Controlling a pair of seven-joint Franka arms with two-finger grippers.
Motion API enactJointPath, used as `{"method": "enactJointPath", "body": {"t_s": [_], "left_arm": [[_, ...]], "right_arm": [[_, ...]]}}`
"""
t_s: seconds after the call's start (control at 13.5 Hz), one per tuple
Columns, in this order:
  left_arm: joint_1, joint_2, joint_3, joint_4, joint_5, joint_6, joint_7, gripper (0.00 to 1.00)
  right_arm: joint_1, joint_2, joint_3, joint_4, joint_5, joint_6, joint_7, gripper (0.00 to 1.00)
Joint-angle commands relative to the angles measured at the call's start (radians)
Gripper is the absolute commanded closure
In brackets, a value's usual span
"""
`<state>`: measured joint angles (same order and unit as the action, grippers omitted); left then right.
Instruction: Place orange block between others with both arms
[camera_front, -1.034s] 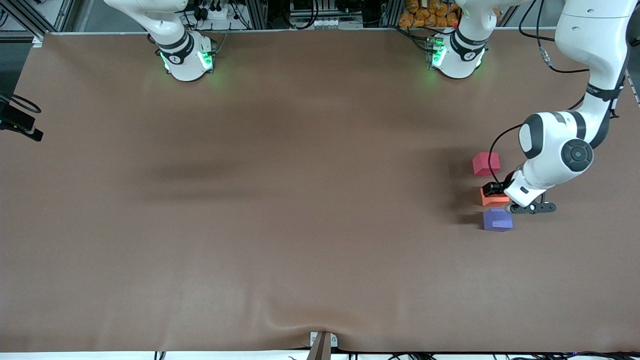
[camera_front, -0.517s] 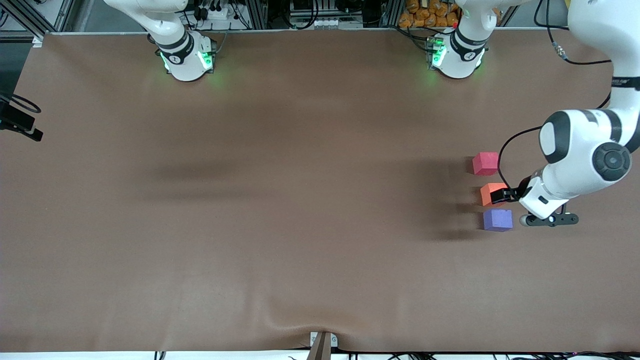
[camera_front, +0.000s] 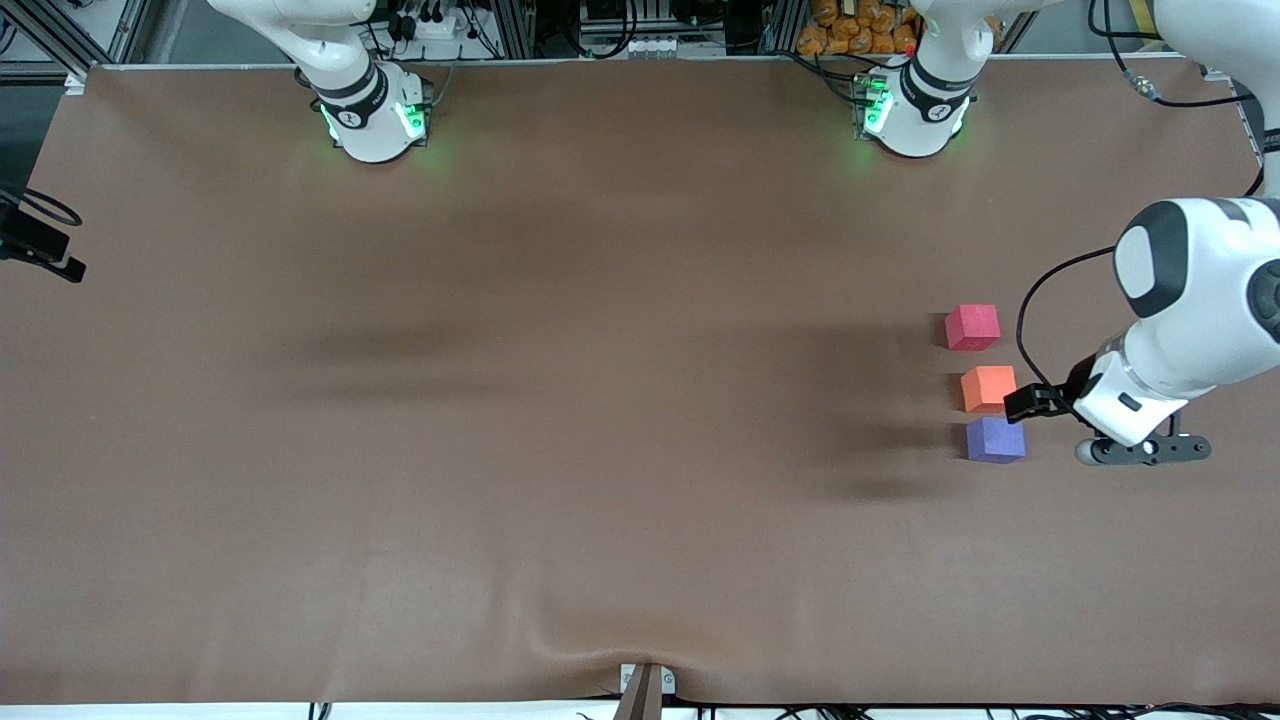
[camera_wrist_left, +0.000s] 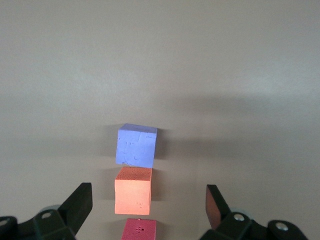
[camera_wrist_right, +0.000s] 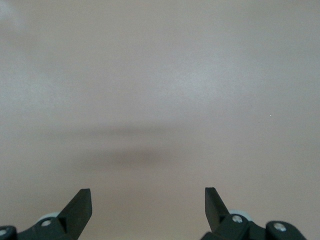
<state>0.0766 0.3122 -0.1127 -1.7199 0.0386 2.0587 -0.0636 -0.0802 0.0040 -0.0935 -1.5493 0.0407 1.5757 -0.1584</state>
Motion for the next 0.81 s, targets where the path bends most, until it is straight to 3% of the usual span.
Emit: {"method": "enactJointPath", "body": {"t_s": [0.0,0.15,0.74], "left_arm": [[-0.017,-0.037,-0.010,0.088,0.017,-0.130,-0.013,0.00],[-0.076,-0.105,0.027,0.089,0.012,-0.213,-0.013,0.00],[-0.120,-0.306,0.051,0.112,0.014,-0.359,-0.002,0.00]], "right_arm": [[-0.015,-0.009,0.011,0.005,0.004,-0.008,0.002,0.00],[-0.015,-0.009,0.011,0.005,0.004,-0.006,0.002,0.00],[-0.015,-0.009,0.011,0.003,0.004,-0.008,0.002,0.00]]}}
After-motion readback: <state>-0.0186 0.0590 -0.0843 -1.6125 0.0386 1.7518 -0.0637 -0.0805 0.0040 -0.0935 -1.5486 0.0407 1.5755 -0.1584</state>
